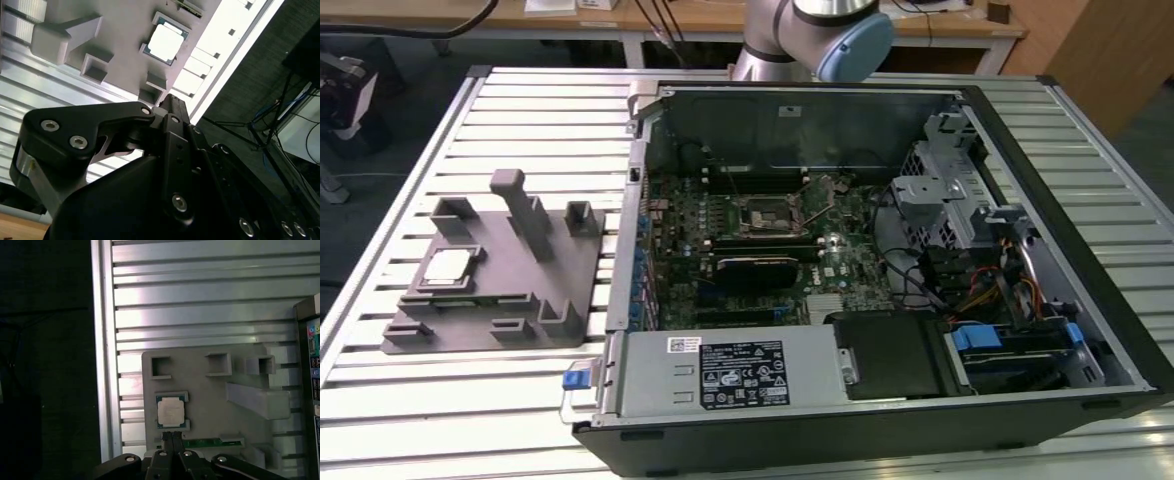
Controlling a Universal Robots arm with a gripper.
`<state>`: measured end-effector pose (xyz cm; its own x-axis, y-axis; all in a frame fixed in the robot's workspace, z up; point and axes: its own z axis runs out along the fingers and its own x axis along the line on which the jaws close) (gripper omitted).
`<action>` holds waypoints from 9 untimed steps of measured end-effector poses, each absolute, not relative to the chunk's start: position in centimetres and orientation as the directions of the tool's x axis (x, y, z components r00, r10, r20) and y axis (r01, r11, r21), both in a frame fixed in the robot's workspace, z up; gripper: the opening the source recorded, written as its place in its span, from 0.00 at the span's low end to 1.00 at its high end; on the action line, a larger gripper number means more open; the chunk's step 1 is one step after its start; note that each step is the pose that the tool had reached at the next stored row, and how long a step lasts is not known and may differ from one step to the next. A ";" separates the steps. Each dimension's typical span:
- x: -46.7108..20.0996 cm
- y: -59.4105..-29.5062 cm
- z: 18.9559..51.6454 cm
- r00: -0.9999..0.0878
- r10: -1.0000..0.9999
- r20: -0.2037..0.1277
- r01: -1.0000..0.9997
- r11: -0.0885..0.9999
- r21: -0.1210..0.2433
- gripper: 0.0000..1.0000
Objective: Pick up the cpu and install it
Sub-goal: 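Pick up the cpu and move it towards the insertion slot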
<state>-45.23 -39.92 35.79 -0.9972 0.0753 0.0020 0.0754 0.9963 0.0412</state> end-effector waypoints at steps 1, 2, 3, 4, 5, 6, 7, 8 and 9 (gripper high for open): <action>-45.2 -40.0 35.6 -0.997 0.075 0.002 0.075 0.996 0.041 0.11; -45.2 -40.0 35.5 -0.997 0.075 0.002 0.075 0.996 0.041 0.11; -45.2 -40.0 35.4 -0.997 0.076 0.002 0.076 0.996 0.041 0.11; -45.2 -40.0 35.3 -0.997 0.076 0.002 0.076 0.996 0.041 0.11; -45.2 -40.1 35.2 -0.997 0.075 0.002 0.075 0.996 0.041 0.11; -45.2 -40.1 35.1 -0.997 0.075 0.002 0.075 0.996 0.041 0.11; -45.2 -40.1 35.0 -0.997 0.075 0.002 0.075 0.996 0.041 0.11; -45.2 -40.2 34.9 -0.997 0.075 0.002 0.075 0.996 0.041 0.11; -45.2 -40.2 34.8 -0.997 0.075 0.002 0.075 0.996 0.041 0.11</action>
